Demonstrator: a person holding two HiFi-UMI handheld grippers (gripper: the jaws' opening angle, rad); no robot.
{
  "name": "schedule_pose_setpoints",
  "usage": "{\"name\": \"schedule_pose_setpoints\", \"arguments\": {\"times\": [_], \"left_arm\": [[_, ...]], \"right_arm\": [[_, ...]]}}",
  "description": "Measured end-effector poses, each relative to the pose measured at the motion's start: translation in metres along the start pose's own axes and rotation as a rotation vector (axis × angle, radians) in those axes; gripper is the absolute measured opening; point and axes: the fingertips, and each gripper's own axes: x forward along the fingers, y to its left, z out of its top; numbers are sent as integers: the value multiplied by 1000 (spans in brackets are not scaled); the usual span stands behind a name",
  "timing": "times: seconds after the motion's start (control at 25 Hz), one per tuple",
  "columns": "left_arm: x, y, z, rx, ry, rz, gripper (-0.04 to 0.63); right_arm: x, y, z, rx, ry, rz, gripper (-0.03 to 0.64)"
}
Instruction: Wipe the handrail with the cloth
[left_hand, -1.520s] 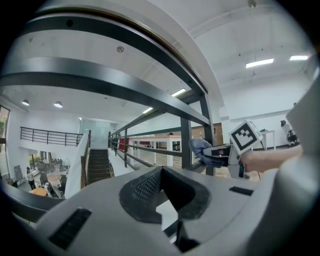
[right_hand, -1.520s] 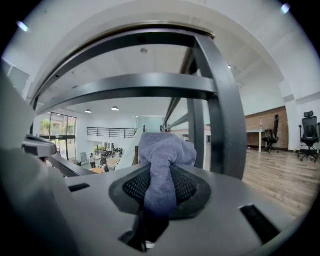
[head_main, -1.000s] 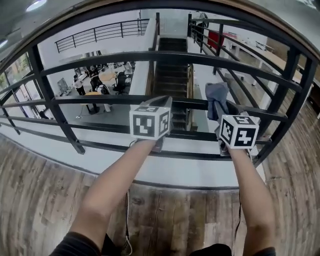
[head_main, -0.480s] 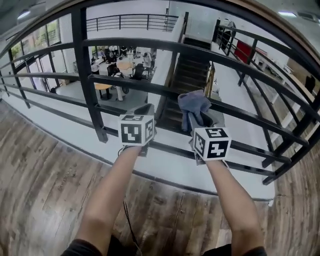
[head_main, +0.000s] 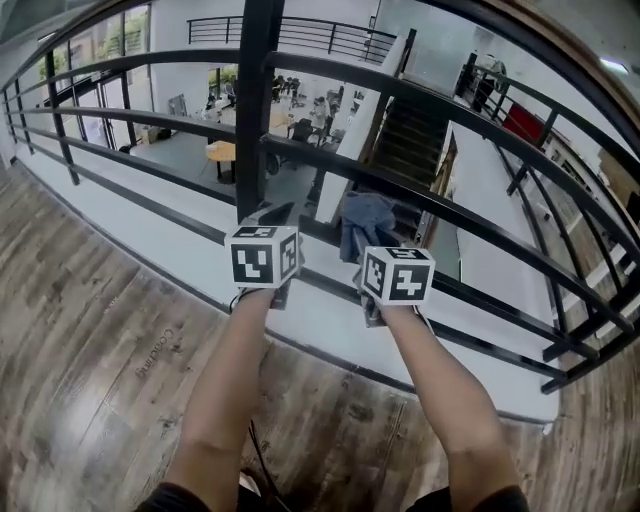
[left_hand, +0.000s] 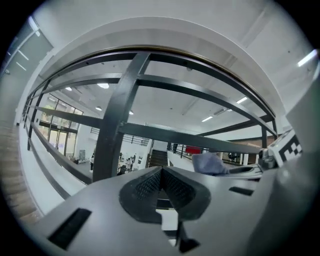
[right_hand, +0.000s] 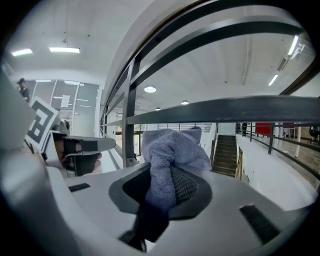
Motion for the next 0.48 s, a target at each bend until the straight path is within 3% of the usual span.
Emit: {"name": "schedule_pose_setpoints", "arguments": {"times": [0.24,0.48], "left_arm": [[-1,69,-17,123,17,100,-2],[-2,110,-35,119,46,107,-2]], "right_arm": [[79,54,0,35,40,-2,91],[147,87,-8,92,125,-41,91]]}}
